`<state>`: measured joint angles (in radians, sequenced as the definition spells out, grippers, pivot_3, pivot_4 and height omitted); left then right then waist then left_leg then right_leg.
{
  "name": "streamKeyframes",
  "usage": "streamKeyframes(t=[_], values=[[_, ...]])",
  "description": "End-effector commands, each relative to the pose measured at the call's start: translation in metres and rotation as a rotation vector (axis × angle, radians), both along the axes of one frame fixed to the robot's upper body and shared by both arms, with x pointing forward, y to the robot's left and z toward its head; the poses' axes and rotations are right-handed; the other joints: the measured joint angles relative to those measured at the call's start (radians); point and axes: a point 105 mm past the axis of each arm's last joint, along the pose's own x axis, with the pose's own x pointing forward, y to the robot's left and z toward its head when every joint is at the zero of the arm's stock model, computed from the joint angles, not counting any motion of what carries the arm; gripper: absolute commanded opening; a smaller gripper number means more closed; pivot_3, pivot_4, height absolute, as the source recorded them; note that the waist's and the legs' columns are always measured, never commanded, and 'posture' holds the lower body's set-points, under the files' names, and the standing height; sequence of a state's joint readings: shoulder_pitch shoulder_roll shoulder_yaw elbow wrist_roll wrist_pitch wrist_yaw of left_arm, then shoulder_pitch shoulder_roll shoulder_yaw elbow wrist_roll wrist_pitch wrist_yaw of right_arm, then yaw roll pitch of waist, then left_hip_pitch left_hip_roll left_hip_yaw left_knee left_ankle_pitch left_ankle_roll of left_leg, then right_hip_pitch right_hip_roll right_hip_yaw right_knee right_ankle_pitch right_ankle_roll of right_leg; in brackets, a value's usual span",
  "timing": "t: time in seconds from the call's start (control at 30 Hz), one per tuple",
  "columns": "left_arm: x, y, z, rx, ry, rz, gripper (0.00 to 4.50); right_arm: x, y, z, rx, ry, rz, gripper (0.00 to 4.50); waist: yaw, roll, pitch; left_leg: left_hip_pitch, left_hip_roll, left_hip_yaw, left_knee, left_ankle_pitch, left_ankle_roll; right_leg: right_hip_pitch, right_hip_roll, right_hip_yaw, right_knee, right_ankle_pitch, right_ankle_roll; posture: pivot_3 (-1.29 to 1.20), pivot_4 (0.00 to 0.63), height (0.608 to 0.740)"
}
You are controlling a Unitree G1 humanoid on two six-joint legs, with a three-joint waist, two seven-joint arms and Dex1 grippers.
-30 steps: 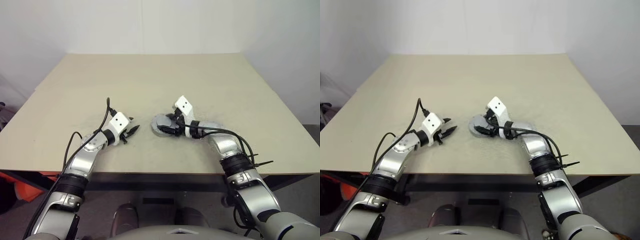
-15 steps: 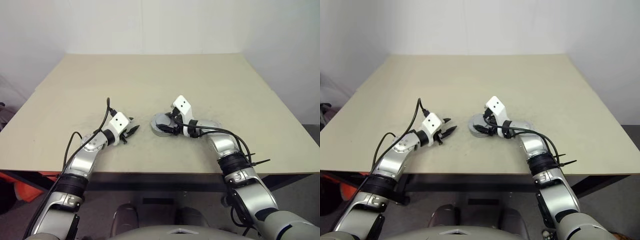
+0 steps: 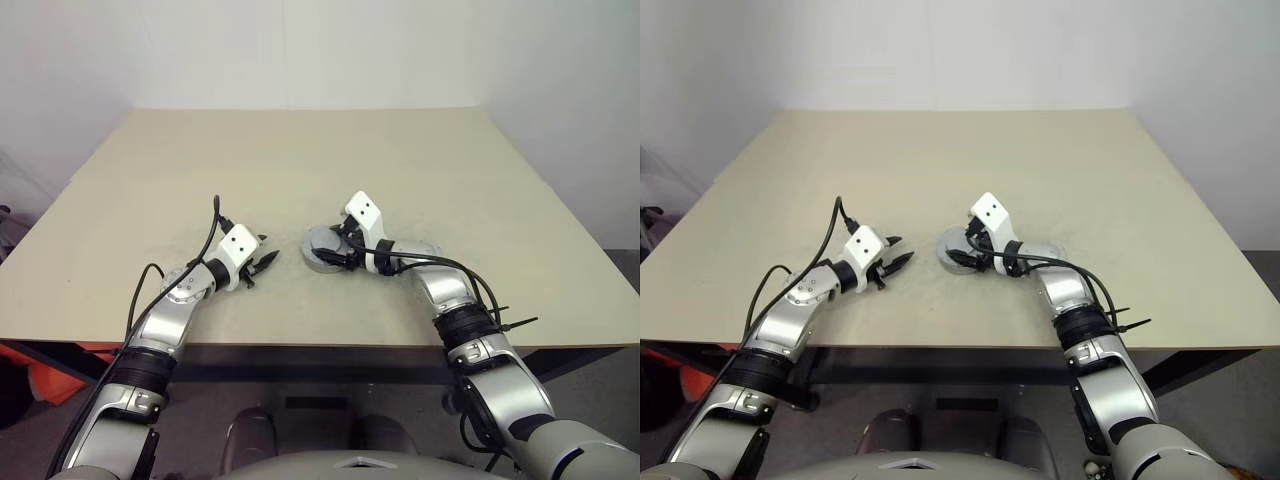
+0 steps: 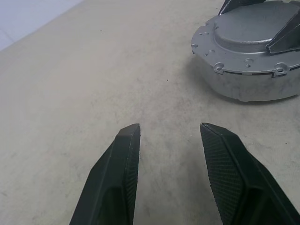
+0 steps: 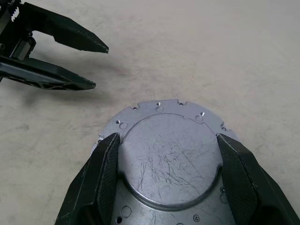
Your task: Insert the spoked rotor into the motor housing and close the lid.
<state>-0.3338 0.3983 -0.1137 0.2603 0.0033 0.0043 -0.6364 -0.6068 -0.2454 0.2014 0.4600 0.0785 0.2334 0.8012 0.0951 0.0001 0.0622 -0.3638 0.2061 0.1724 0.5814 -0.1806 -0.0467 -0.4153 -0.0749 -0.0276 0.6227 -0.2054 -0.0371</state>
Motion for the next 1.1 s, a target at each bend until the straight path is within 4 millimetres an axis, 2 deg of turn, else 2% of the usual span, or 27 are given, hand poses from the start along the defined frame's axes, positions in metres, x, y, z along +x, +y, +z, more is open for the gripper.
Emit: streamKeyframes(t=[0.03, 0.13, 0.3, 0.37, 0.47, 0.63, 0.7, 0.87, 1.1], values=[[0.003, 0.000, 0.013, -0.005, -0.049, -0.002, 2.14, -0.001, -0.007, -0.008, -0.057, 0.015, 0.001, 3.11, 0.000, 0.000, 0.000, 0.000, 0.000, 0.000, 0.000, 0.000, 0.000, 0.000, 0.000, 0.000, 0.000, 0.000, 0.000, 0.00, 0.000, 0.740], [0.003, -0.003, 0.013, -0.014, -0.046, -0.005, 2.14, -0.004, -0.013, -0.023, -0.118, 0.054, 0.002, 3.11, 0.001, 0.000, 0.000, 0.000, 0.000, 0.000, 0.000, 0.000, 0.000, 0.001, 0.000, 0.000, 0.000, 0.000, 0.000, 0.00, 0.000, 0.740], [0.002, -0.004, 0.013, -0.013, -0.044, -0.008, 2.14, -0.001, -0.019, -0.029, -0.136, 0.068, -0.035, 3.11, 0.001, 0.000, 0.000, 0.007, 0.000, 0.000, 0.000, -0.001, 0.002, 0.009, 0.000, 0.000, -0.003, 0.000, 0.000, 0.00, 0.000, 0.740], [0.002, -0.003, 0.012, -0.011, -0.042, -0.009, 2.14, 0.001, -0.020, -0.025, -0.119, 0.059, -0.048, 3.11, 0.001, 0.000, 0.000, 0.012, 0.000, 0.000, -0.001, -0.002, 0.002, 0.013, -0.001, 0.000, -0.003, -0.004, 0.006, 0.00, 0.000, 0.740], [0.001, -0.003, 0.011, -0.009, -0.041, -0.009, 2.14, 0.005, -0.017, -0.009, -0.047, 0.021, -0.052, 3.11, 0.002, 0.000, 0.000, 0.013, 0.000, 0.000, -0.001, -0.002, 0.002, 0.015, -0.001, 0.000, -0.003, -0.004, 0.007, 0.00, 0.000, 0.740], [0.001, -0.005, 0.010, -0.009, -0.038, -0.012, 2.14, 0.002, -0.008, 0.015, 0.058, 0.000, -0.001, 3.11, 0.002, 0.000, 0.000, 0.012, 0.000, 0.000, -0.001, -0.001, 0.002, 0.014, -0.001, 0.000, -0.003, -0.004, 0.007, 0.00, 0.000, 0.740], [0.001, -0.005, 0.010, -0.009, -0.038, -0.013, 2.14, 0.001, -0.006, 0.019, 0.086, 0.004, 0.006, 3.11, 0.001, 0.000, 0.000, 0.010, 0.000, 0.000, -0.002, -0.002, 0.003, 0.012, 0.000, 0.000, -0.004, -0.001, 0.001, 0.00, 0.000, 0.740], [0.000, -0.004, 0.009, -0.005, -0.037, -0.013, 2.14, 0.001, -0.005, 0.019, 0.068, -0.013, 0.005, 3.11, 0.000, 0.000, 0.000, 0.005, 0.000, 0.000, -0.002, -0.002, 0.004, 0.008, 0.000, 0.000, -0.005, -0.001, 0.000, 0.00, 0.000, 0.740], [0.000, -0.004, 0.009, -0.004, -0.038, -0.012, 2.14, 0.000, -0.006, 0.009, 0.006, -0.026, 0.016, 3.11, 0.000, 0.000, 0.000, 0.005, 0.000, 0.000, -0.002, -0.002, 0.004, 0.008, 0.000, 0.000, -0.005, -0.001, 0.001, 0.00, 0.000, 0.740]])
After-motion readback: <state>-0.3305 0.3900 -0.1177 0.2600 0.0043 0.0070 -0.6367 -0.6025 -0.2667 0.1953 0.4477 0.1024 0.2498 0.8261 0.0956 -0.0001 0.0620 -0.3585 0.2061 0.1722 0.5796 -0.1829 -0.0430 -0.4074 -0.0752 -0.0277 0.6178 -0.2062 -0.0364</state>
